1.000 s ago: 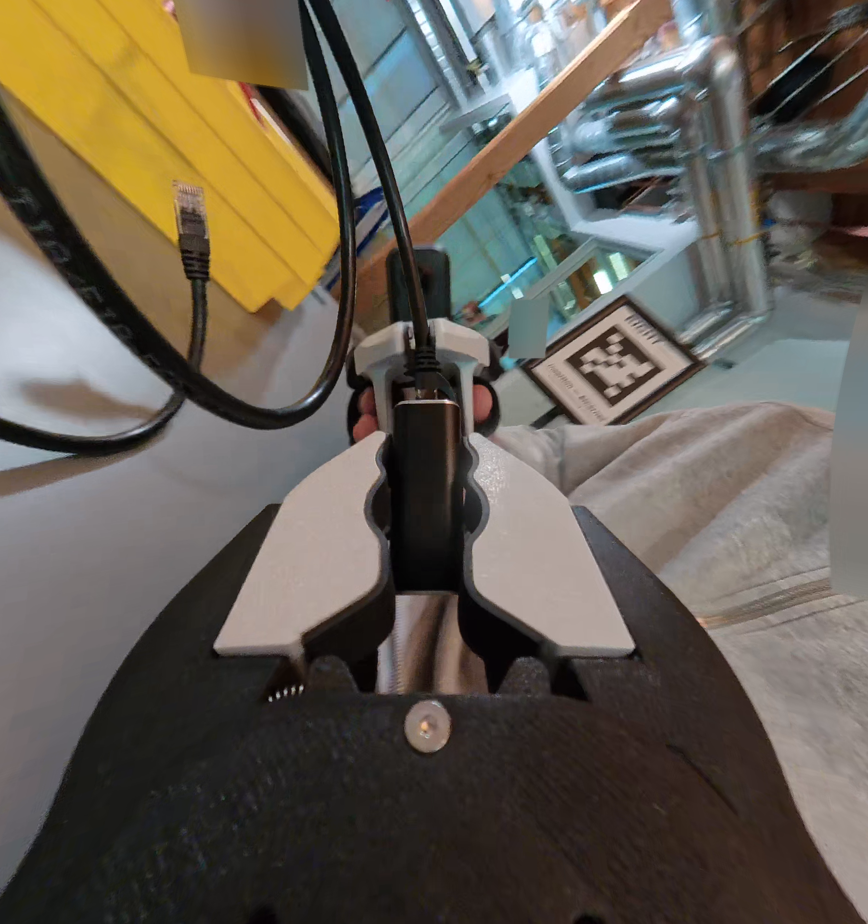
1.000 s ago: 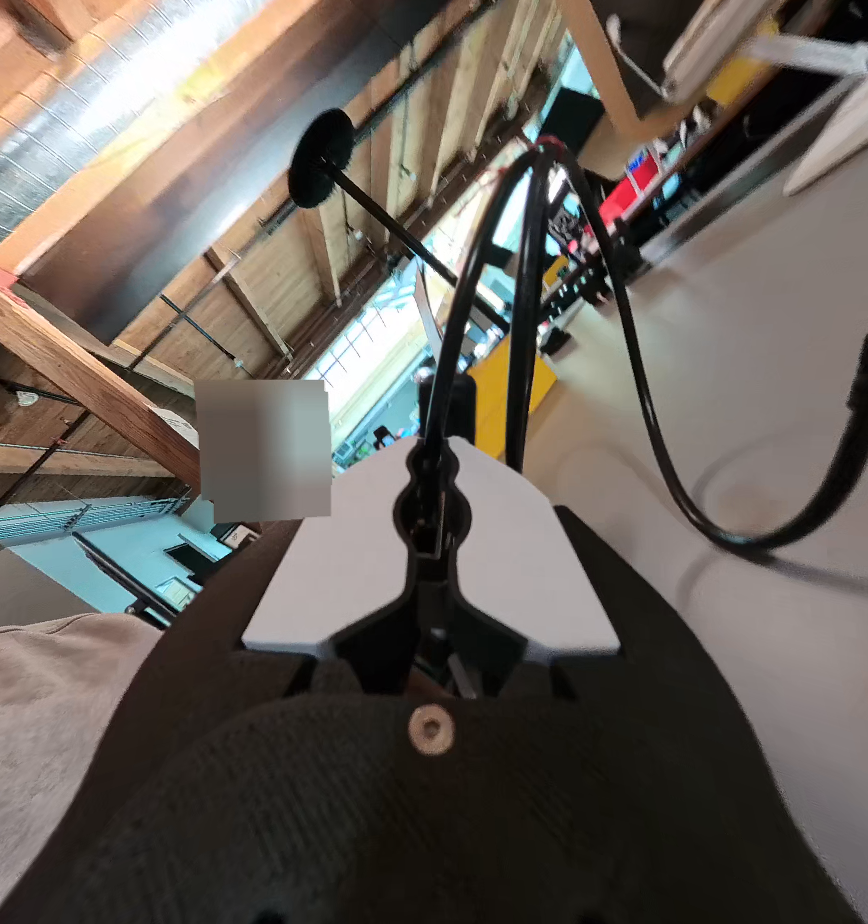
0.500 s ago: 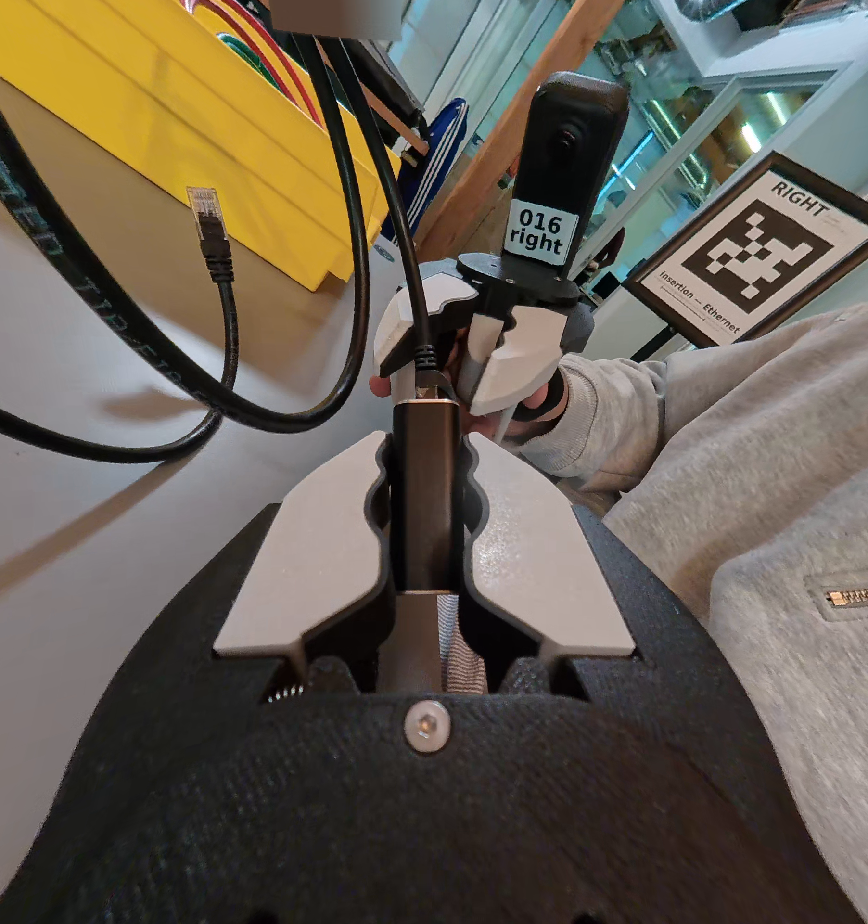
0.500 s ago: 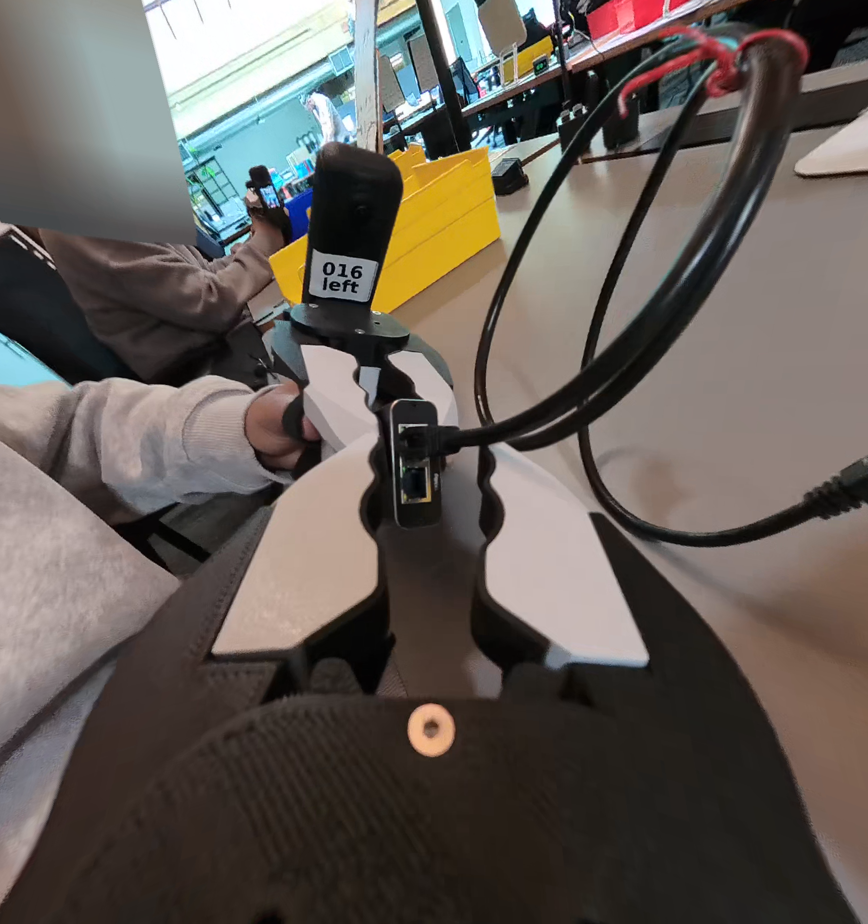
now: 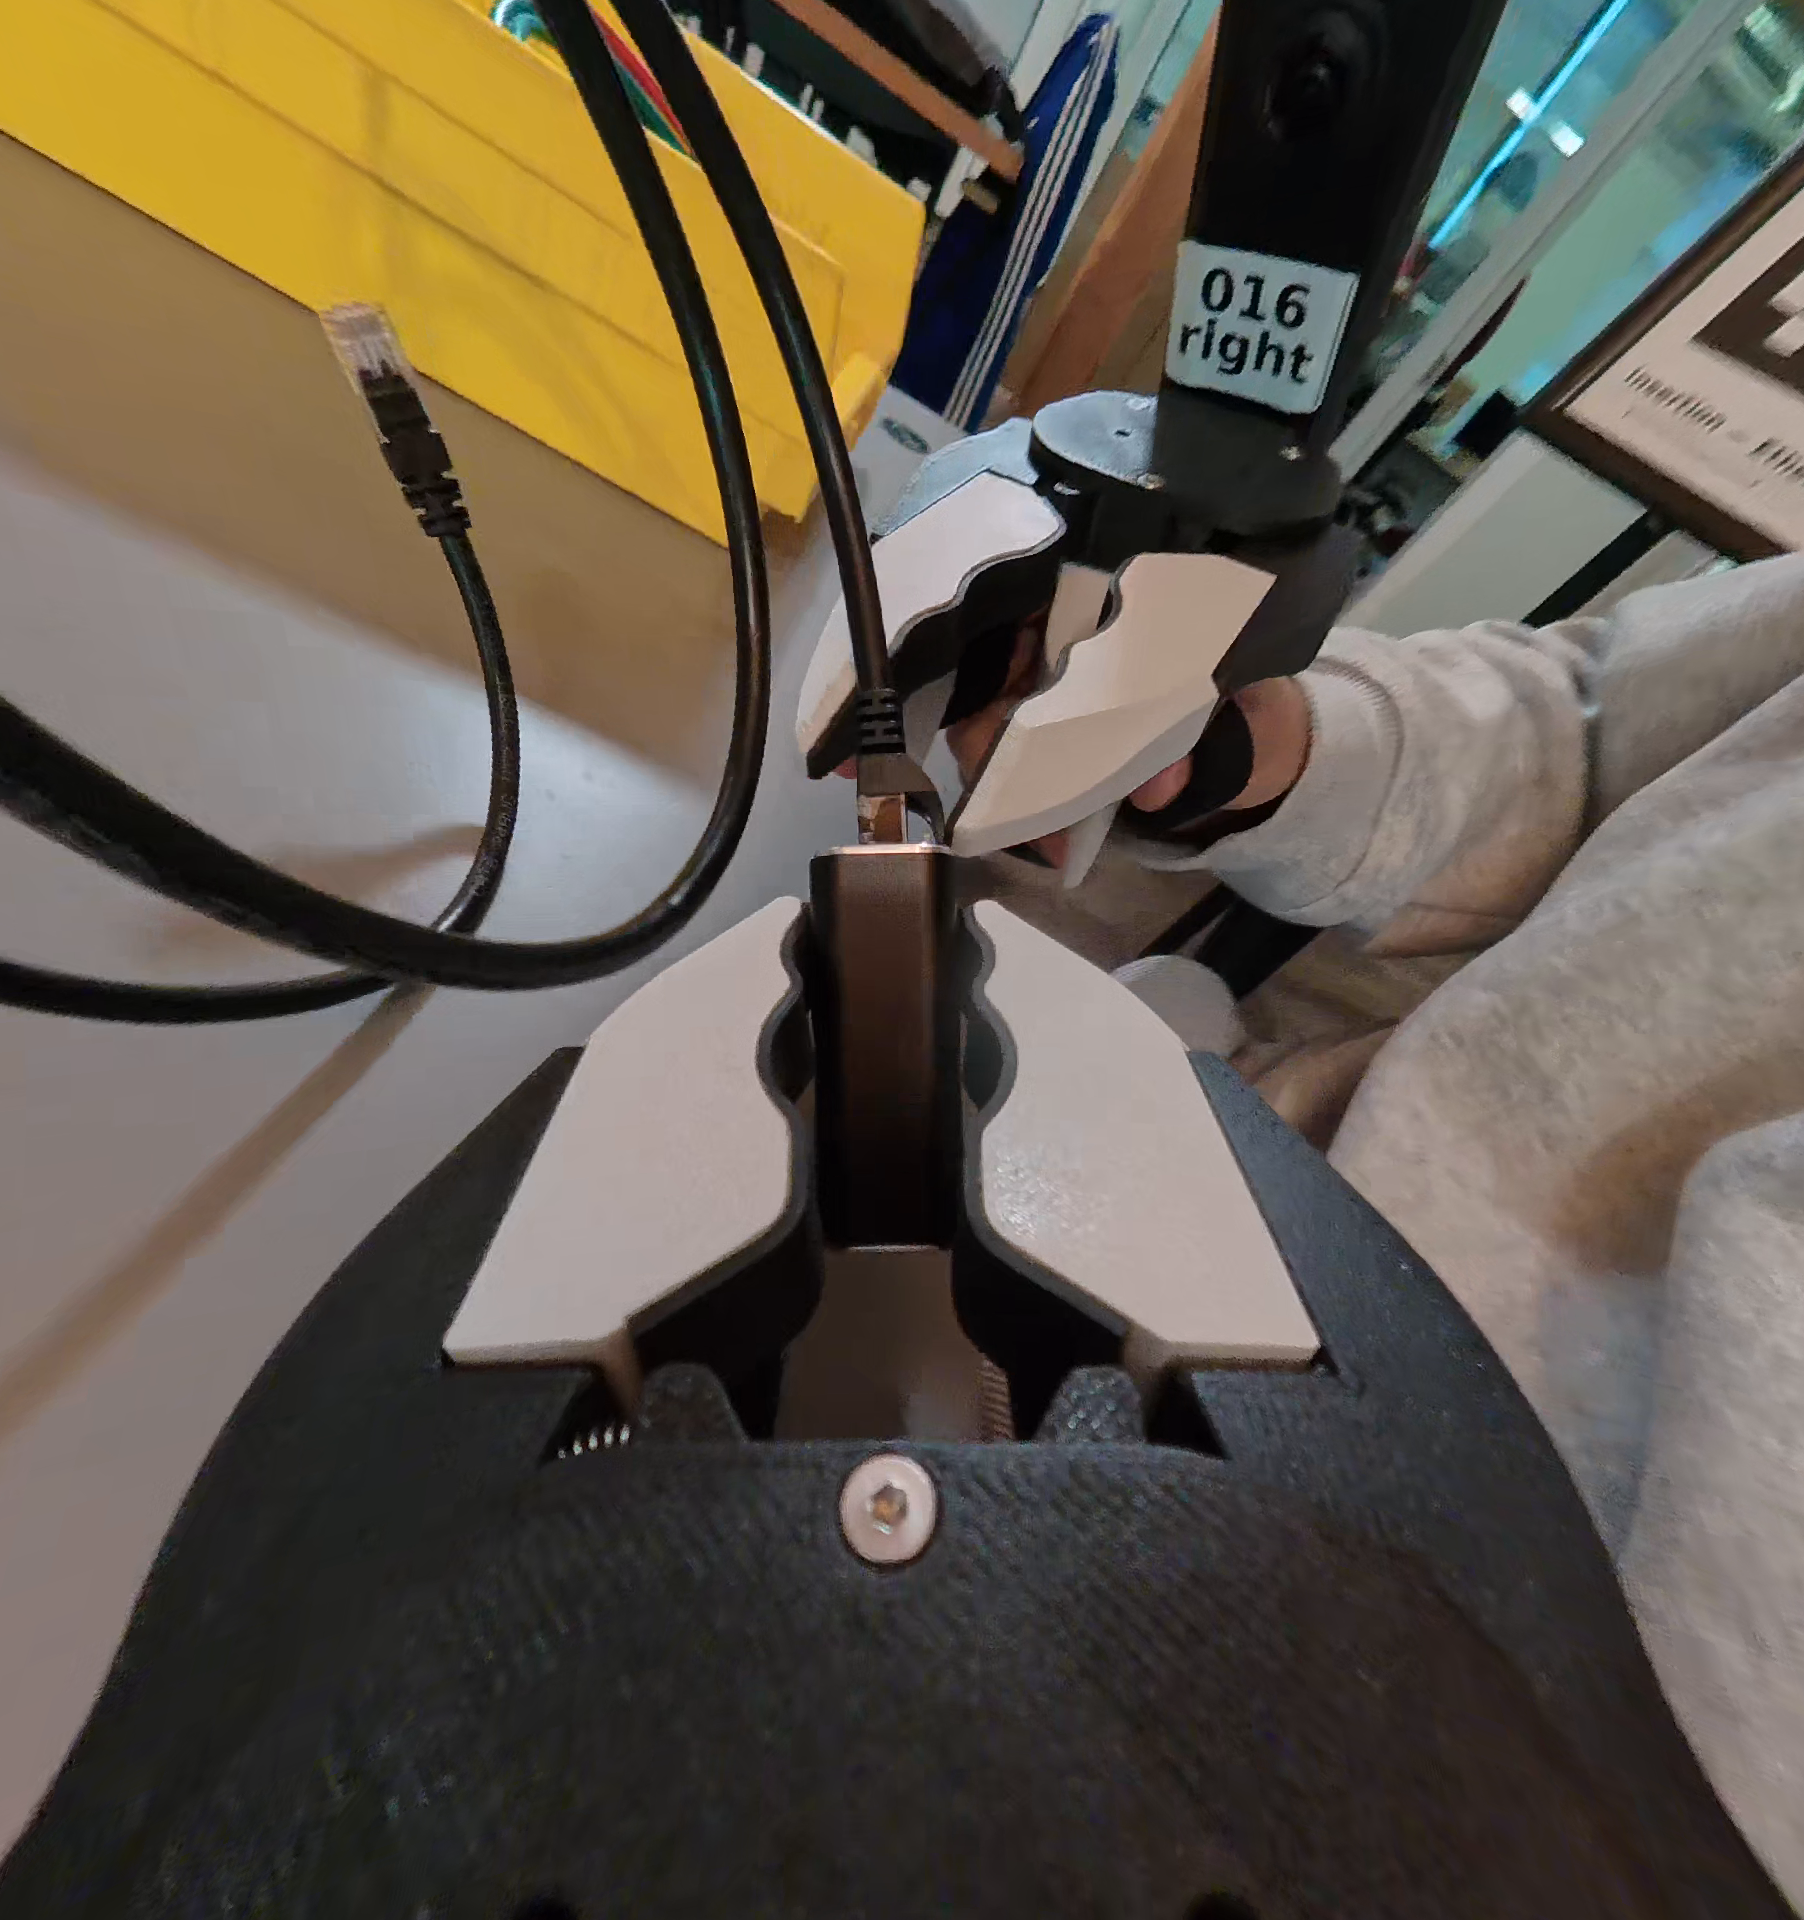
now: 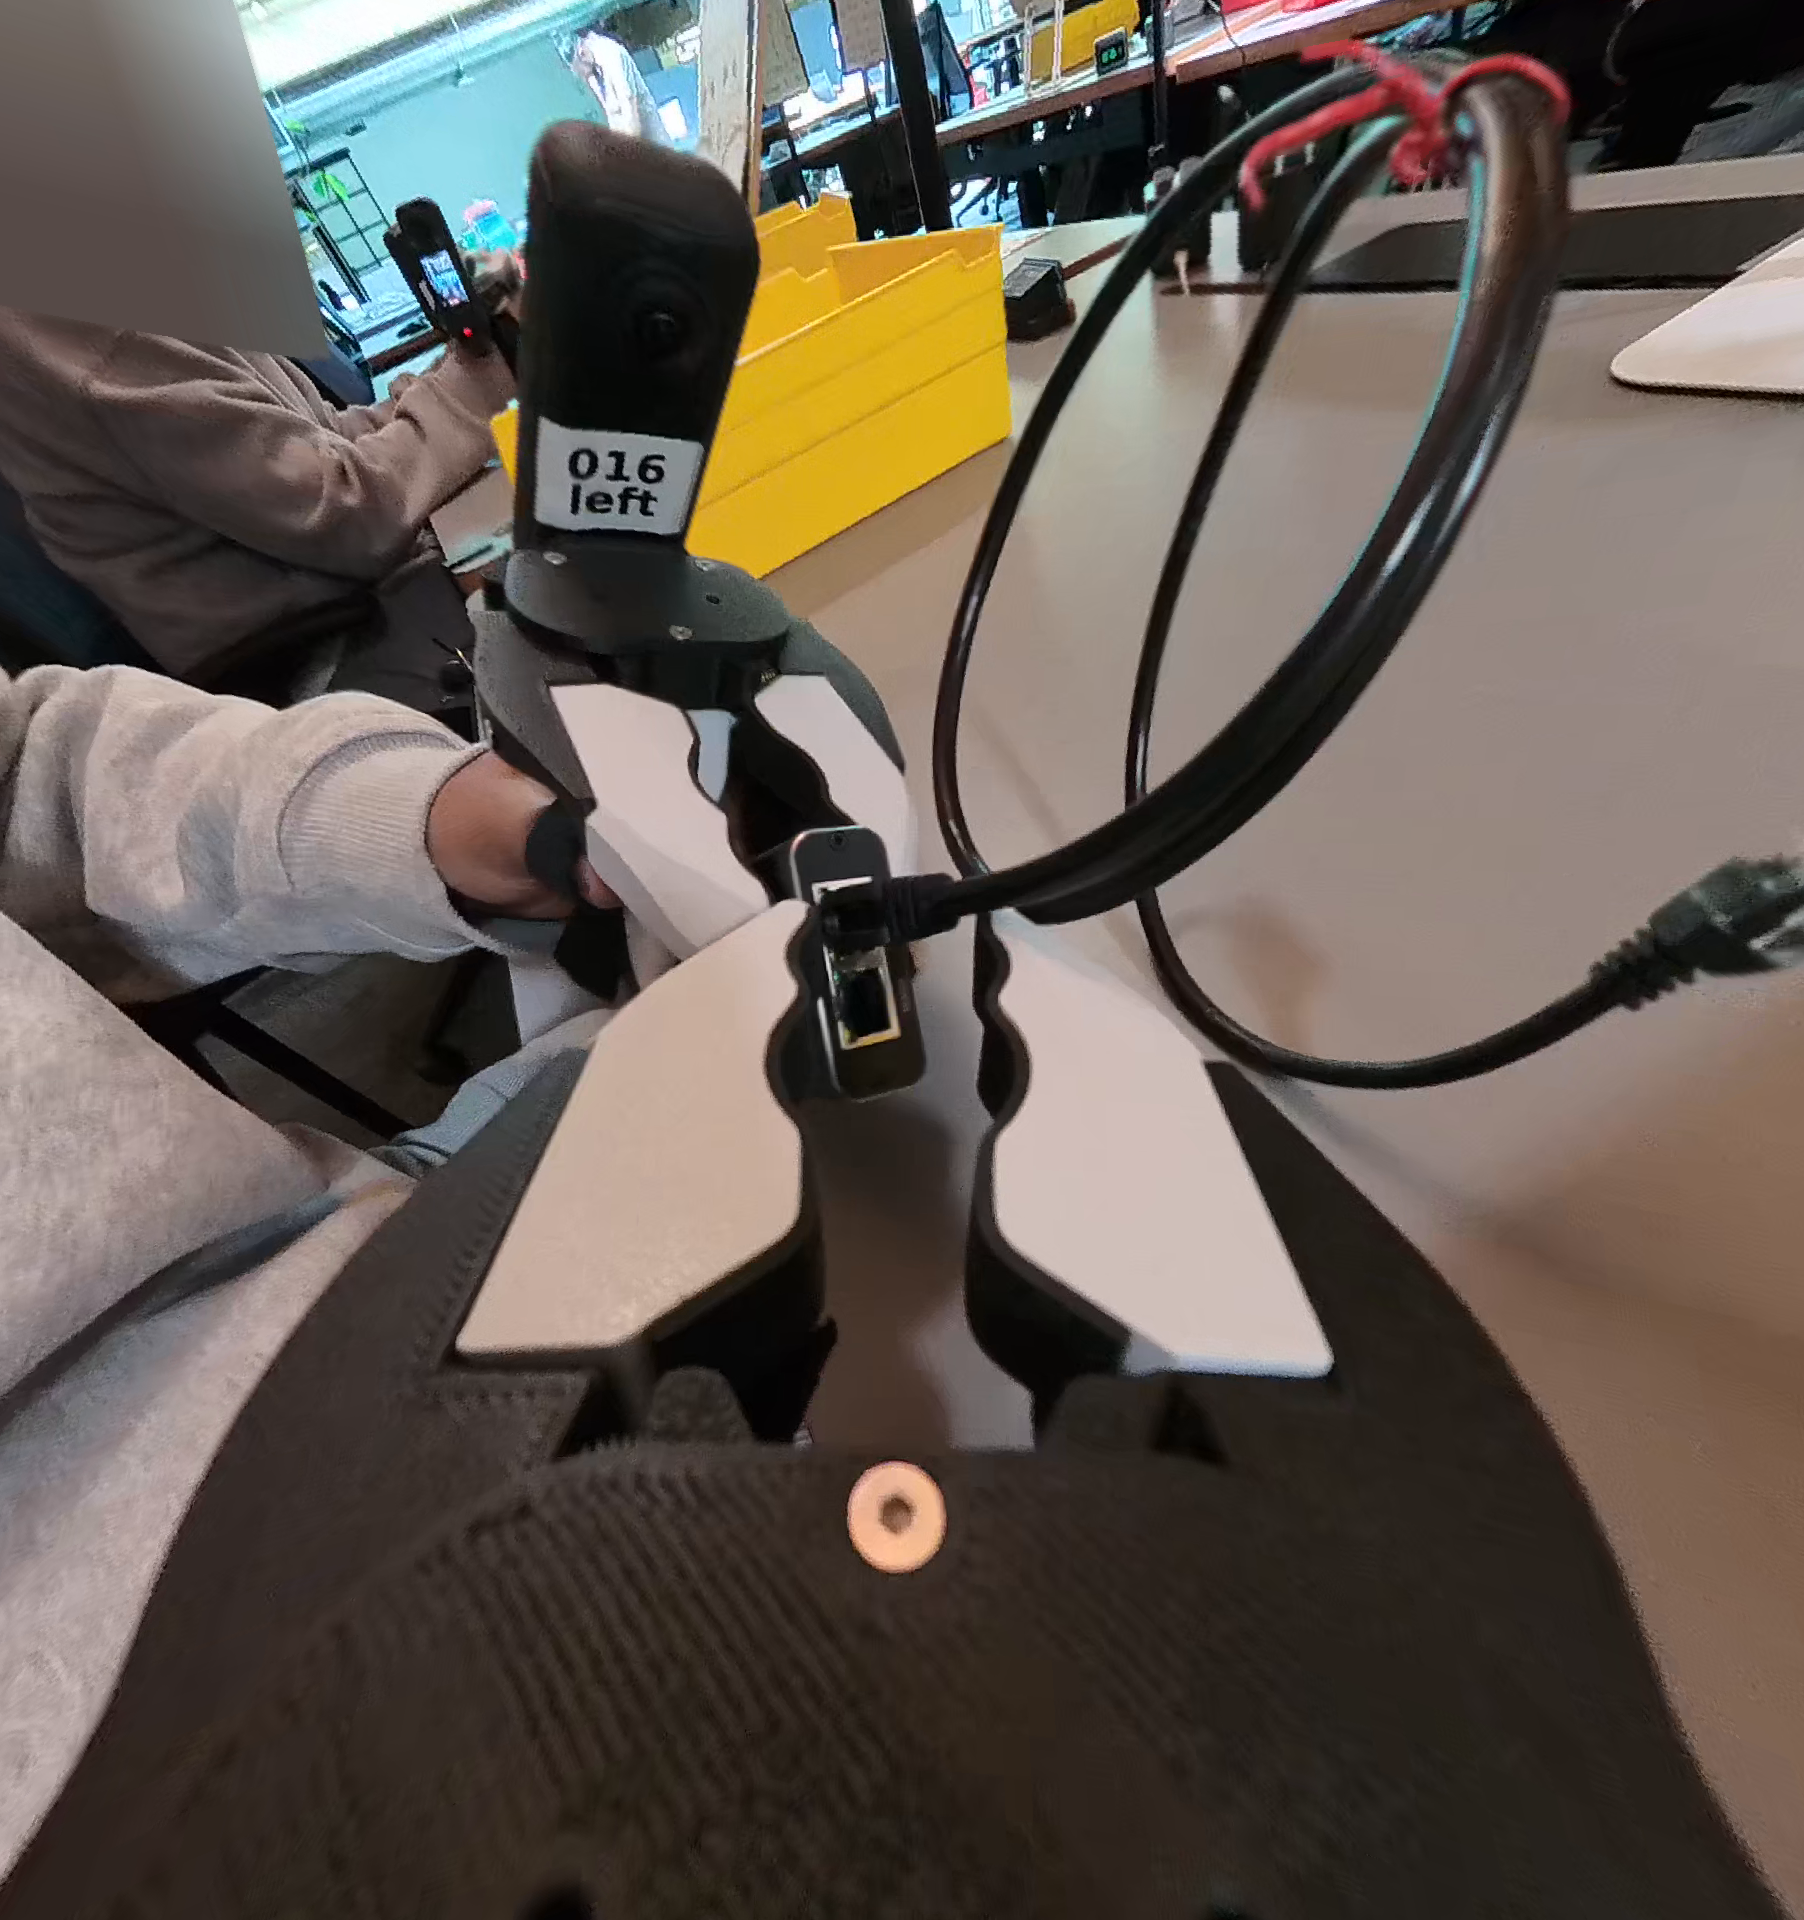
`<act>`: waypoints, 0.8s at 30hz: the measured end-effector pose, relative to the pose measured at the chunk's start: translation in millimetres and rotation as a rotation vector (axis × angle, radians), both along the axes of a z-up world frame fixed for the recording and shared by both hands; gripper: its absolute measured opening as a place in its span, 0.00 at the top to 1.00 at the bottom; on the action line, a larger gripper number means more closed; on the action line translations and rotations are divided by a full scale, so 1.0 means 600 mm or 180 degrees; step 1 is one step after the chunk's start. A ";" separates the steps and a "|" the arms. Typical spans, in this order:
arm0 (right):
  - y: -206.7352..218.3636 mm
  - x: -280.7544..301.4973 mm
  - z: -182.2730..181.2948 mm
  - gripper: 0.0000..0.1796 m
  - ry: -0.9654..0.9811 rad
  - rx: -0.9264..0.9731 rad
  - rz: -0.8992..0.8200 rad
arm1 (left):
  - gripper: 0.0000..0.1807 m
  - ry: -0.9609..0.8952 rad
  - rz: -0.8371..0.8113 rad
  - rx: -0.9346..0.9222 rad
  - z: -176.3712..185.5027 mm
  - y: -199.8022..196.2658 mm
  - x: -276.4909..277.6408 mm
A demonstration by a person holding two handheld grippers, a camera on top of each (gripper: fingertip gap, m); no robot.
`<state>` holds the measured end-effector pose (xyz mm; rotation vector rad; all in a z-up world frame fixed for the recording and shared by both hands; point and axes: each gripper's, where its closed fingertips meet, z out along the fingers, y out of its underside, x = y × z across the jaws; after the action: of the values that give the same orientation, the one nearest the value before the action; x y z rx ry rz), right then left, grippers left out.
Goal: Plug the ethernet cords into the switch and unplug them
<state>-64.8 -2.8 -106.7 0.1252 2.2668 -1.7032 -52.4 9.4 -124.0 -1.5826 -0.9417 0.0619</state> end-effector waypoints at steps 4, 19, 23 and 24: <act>0.000 -0.002 -0.008 0.85 -0.0001 0.0073 -0.0009 | 0.87 0.0064 0.0027 -0.0203 -0.005 -0.003 -0.002; 0.013 -0.018 0.017 0.87 0.1479 0.0037 -0.0176 | 0.87 0.0016 0.0216 -0.0496 -0.019 -0.034 -0.015; 0.006 -0.002 0.007 0.83 0.2295 0.0154 -0.0120 | 0.87 0.0100 0.0144 -0.0980 -0.036 -0.026 -0.010; 0.006 0.001 0.001 0.84 0.2391 0.0218 -0.0082 | 0.87 0.0124 0.0118 -0.1088 -0.040 -0.024 -0.009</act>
<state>-64.4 0.6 -106.1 -0.5677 2.8327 -1.9017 -57.7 -4.9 -147.8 -1.8696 -0.9663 0.2920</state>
